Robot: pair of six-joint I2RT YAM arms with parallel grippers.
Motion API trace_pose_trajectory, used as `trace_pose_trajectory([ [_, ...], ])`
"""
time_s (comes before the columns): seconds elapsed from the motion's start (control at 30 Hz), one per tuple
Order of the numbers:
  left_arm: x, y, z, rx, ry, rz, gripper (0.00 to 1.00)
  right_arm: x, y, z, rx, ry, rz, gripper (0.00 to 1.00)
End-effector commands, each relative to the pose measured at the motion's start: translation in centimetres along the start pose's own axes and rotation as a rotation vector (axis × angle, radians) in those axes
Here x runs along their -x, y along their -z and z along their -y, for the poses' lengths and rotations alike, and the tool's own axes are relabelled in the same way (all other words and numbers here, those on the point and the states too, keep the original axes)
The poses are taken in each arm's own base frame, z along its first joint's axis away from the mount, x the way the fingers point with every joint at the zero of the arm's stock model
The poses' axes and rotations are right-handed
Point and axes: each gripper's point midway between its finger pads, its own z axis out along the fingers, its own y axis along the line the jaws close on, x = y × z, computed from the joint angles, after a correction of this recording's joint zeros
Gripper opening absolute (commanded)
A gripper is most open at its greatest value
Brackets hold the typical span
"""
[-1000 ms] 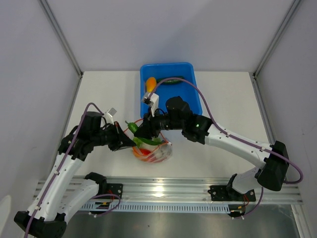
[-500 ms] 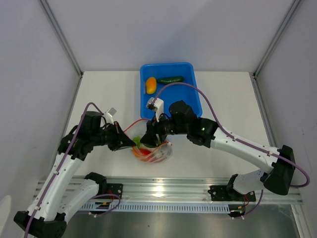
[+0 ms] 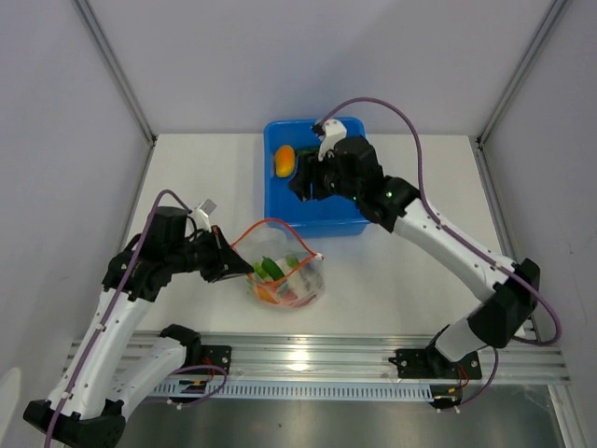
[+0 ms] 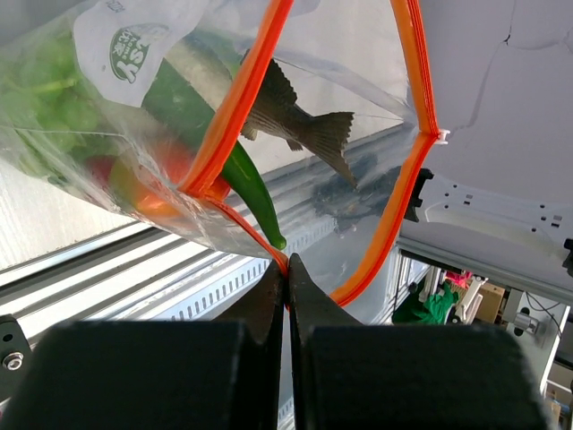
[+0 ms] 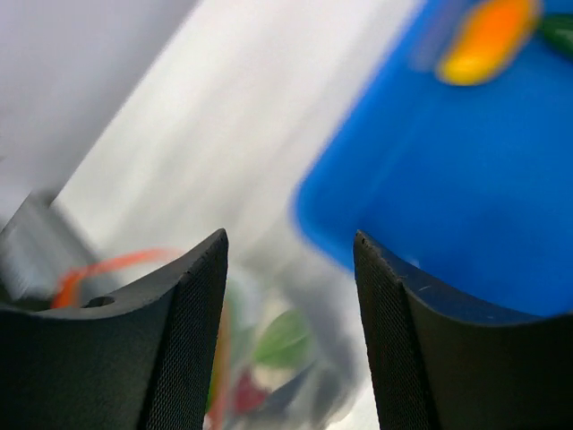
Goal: Place the food in the zip-top bag and seal the zipper
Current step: Move the bin to the center of the board.
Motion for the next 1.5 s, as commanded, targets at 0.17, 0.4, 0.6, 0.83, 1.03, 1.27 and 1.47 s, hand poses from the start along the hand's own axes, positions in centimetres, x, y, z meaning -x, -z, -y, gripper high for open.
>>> trace_pose_trajectory([
  [0.17,0.1,0.8,0.7,-0.028,-0.033,0.032,0.01,-0.9,-2.9,15.9,-0.547,-0.122,-0.08,0.61],
  [0.4,-0.5,0.2,-0.2,-0.021,-0.017,0.012,0.01,-4.3,-4.8,20.0,-0.531,-0.082,-0.225,0.59],
  [0.6,-0.5,-0.3,-0.2,-0.028,-0.008,-0.006,0.0,-6.5,-9.1,20.9,-0.489,-0.11,-0.297,0.54],
  [0.83,-0.7,-0.4,-0.5,-0.024,-0.003,-0.013,0.0,-10.6,-12.7,21.9,-0.48,-0.182,-0.418,0.44],
  [1.03,-1.0,-0.3,-1.1,-0.007,0.001,-0.006,0.01,-14.0,-12.3,20.0,-0.432,-0.222,-0.484,0.32],
  [1.27,-1.4,-0.6,-1.8,0.004,0.016,-0.014,0.01,-17.5,-9.2,16.8,-0.404,-0.195,-0.571,0.18],
  [1.47,-1.2,-0.5,-1.2,-0.02,0.009,-0.004,0.01,-19.3,-7.0,15.4,-0.405,-0.198,-0.606,0.16],
])
